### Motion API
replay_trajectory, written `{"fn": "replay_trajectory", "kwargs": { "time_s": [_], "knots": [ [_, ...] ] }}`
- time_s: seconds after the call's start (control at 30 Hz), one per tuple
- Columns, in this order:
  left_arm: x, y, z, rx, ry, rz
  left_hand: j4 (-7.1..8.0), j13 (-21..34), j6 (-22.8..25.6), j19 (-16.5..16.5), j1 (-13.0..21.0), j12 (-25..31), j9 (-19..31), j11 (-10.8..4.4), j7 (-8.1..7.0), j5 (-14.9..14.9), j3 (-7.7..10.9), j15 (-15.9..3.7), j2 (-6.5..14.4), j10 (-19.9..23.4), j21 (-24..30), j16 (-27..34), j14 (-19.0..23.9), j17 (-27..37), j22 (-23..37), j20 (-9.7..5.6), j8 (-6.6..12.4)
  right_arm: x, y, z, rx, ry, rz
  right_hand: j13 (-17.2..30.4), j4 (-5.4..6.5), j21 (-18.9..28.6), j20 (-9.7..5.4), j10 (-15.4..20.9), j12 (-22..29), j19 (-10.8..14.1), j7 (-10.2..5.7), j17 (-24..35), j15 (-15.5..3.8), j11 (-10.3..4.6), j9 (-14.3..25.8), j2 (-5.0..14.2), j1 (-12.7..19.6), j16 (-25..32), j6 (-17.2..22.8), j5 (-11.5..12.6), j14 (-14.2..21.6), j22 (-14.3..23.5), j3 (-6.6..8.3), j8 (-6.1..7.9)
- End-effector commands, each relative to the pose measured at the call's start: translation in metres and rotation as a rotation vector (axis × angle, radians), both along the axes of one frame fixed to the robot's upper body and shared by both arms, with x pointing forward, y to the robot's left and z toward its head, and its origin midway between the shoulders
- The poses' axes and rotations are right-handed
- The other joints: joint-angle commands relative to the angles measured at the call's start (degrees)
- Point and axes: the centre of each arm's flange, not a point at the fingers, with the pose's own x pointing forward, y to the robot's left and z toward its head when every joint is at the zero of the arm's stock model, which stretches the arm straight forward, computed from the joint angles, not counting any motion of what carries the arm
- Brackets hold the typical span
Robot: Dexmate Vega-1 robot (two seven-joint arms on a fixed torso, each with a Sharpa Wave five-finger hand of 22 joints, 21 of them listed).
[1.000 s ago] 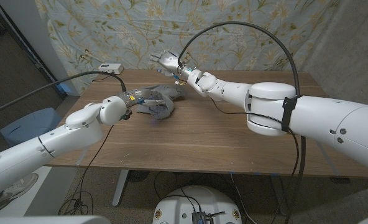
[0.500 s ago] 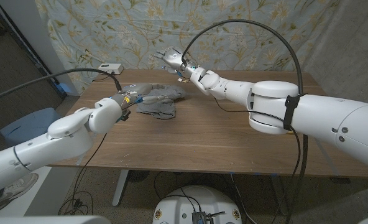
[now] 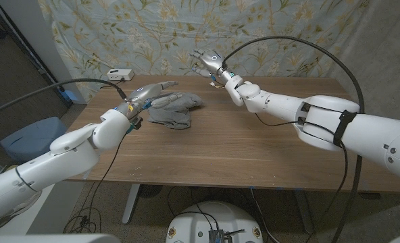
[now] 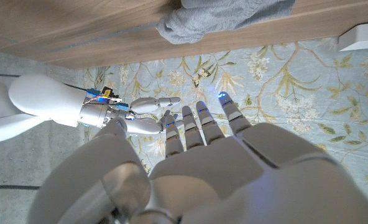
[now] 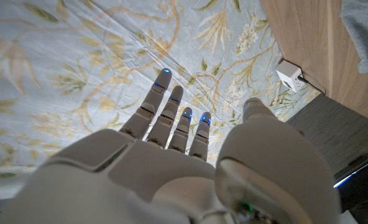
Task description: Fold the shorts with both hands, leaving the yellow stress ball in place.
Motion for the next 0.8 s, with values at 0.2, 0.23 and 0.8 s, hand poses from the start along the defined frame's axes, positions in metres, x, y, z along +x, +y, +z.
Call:
{"fn": "replay_trajectory", "kwargs": {
  "time_s": [0.2, 0.23, 0.8],
  "knots": [
    [0.032, 0.007, 0.010, -0.235, -0.015, -0.227, 0.75, 0.13, -0.56, 0.10, -1.11, -0.27, 0.22, 0.32, 0.10, -0.08, 0.15, 0.39, 0.88, -0.92, 0.10, -0.24, -0.35, 0.28, 0.30, 0.34, -0.16, -0.066, -0.046, 0.021, 0.346, 0.204, 0.420, 0.16, 0.72, -1.48, 2.48, 4.20, 1.06, 0.24, 2.36, -0.43, -1.86, 2.51, 0.10, -0.55, -3.24, 0.03, 4.61, -0.12, -0.51, 0.12, -0.89, 0.98],
    [0.035, 0.007, 0.010, -0.246, -0.008, -0.244, 0.80, 0.13, -0.57, 0.09, -1.17, -0.32, 0.22, 0.37, 0.10, -0.07, 0.15, 0.40, 0.94, -1.06, 0.09, -0.25, -0.37, 0.29, 0.31, 0.35, -0.15, -0.066, -0.050, 0.020, 0.365, 0.220, 0.433, 0.16, 0.71, -1.54, 2.52, 4.42, 1.10, 0.32, 2.59, -0.49, -1.74, 2.64, 0.10, -0.56, -3.31, 0.05, 4.89, -0.11, -0.45, 0.11, -0.89, 1.04],
    [0.062, 0.021, 0.008, -0.396, 0.064, -0.420, 1.95, 0.13, -1.41, 0.10, -2.71, -0.90, 0.20, 0.52, 0.16, 0.13, 0.13, 0.45, 1.71, -2.87, -0.13, -1.09, -2.88, 0.33, 0.38, -0.82, -0.07, -0.073, -0.119, -0.015, 0.697, 0.430, 0.675, 0.19, -0.16, -4.04, 4.04, 7.57, 1.37, -1.16, 4.99, -1.61, 0.78, 6.62, 0.03, -0.27, -3.63, -0.59, 6.50, -0.13, -1.51, -0.16, -0.33, 0.55]
  ]
}}
